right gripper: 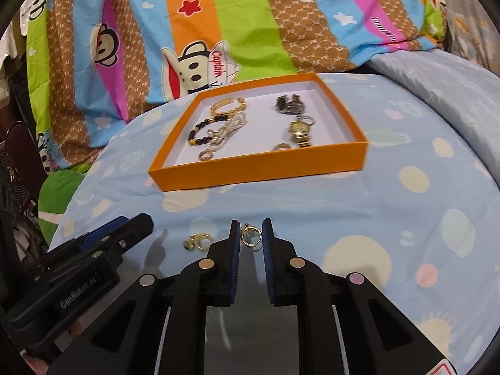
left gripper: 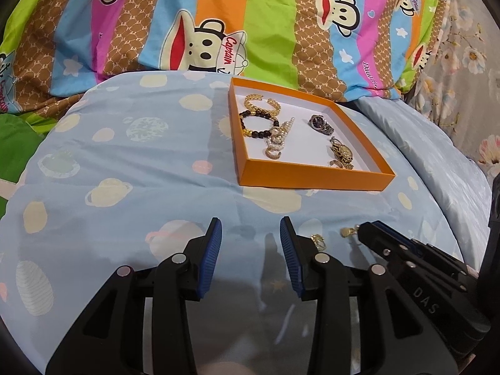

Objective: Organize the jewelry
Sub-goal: 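Lift the dangle earring with the right tool while the left tool grasps the gold heart earring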

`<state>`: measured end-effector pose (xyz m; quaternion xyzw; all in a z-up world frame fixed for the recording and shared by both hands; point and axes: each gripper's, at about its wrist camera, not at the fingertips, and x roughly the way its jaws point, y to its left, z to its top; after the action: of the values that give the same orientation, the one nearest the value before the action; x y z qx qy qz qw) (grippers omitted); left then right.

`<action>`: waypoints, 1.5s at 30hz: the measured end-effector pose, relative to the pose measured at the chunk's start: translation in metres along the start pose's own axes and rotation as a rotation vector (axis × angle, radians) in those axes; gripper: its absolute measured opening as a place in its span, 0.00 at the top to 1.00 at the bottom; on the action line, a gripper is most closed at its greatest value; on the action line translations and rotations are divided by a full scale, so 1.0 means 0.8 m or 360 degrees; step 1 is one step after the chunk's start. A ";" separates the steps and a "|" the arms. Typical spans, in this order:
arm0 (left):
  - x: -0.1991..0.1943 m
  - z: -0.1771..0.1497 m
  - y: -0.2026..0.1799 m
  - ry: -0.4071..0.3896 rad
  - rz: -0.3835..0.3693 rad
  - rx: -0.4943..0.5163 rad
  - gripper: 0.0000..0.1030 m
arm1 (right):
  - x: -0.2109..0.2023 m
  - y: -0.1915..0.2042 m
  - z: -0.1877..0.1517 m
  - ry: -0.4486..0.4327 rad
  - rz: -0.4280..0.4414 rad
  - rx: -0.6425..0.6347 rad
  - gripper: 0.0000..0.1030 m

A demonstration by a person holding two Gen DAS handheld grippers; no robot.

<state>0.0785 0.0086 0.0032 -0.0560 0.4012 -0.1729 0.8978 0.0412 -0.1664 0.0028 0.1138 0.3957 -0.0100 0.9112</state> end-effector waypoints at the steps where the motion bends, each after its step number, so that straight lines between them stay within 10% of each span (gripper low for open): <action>1: 0.000 -0.001 -0.004 0.0002 -0.0005 0.0020 0.59 | -0.002 -0.007 -0.002 0.0006 -0.0005 0.0016 0.87; 24: 0.028 -0.011 -0.070 0.0140 0.0019 0.0176 0.54 | -0.007 -0.037 -0.016 0.0073 0.0059 0.0106 0.86; 45: 0.030 -0.011 -0.074 0.0144 0.0041 0.0186 0.75 | -0.005 -0.036 -0.018 0.0083 0.0071 0.0109 0.86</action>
<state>0.0711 -0.0547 -0.0052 0.0097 0.4313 -0.1868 0.8826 0.0253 -0.1918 -0.0095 0.1539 0.4160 -0.0002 0.8963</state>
